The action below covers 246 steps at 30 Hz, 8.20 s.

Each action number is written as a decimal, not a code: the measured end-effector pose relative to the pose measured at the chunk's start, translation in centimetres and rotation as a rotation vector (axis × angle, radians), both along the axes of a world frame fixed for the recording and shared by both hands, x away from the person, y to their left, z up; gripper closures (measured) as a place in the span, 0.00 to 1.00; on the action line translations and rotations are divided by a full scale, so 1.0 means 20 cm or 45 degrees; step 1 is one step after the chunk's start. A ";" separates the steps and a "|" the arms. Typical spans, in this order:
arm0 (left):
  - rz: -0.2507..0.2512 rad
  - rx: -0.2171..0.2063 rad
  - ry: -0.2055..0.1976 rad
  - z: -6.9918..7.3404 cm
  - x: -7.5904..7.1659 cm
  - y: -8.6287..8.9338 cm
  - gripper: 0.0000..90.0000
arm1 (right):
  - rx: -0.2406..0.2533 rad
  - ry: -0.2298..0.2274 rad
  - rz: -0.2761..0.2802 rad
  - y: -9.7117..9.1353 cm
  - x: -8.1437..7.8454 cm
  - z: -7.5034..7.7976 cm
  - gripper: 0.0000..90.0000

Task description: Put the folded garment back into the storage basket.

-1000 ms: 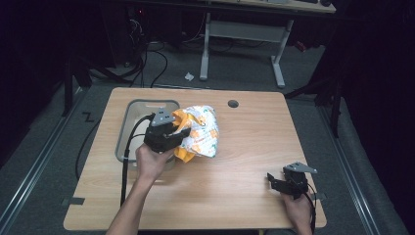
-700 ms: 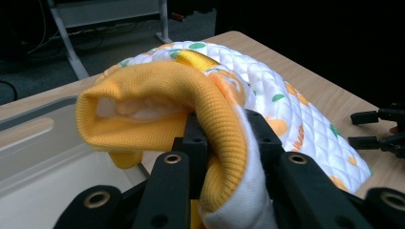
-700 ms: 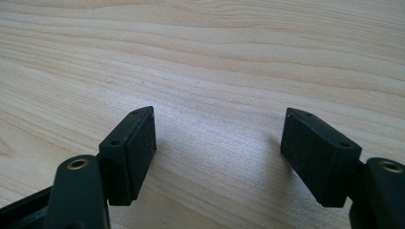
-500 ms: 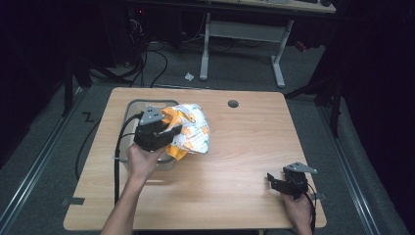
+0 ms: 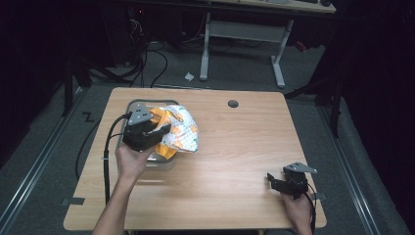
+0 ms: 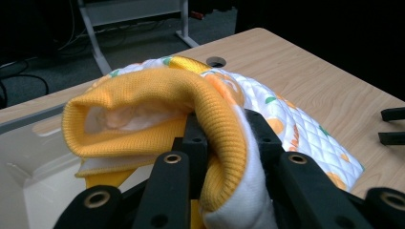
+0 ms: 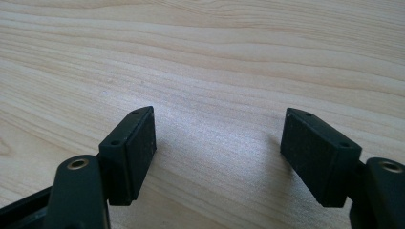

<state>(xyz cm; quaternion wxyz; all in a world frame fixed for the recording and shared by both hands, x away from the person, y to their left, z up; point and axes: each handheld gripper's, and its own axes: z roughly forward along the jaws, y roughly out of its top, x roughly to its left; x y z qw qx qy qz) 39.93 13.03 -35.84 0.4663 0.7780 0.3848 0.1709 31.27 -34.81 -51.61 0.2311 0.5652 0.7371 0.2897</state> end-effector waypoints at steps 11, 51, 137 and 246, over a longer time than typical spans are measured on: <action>0.044 -0.002 0.013 -0.02 0.03 0.08 0.82 | 0.000 0.000 0.000 0.00 0.00 0.00 0.31; 0.147 0.123 0.178 -0.34 0.21 0.24 0.81 | 0.000 0.000 -0.001 0.00 0.00 0.00 0.31; 0.147 0.007 0.125 -0.20 -0.07 0.11 0.32 | 0.002 0.001 -0.005 0.00 0.00 0.00 0.31; -0.186 -0.011 0.280 -0.58 -0.30 -0.35 0.33 | 0.002 0.001 -0.006 0.00 0.00 0.00 0.31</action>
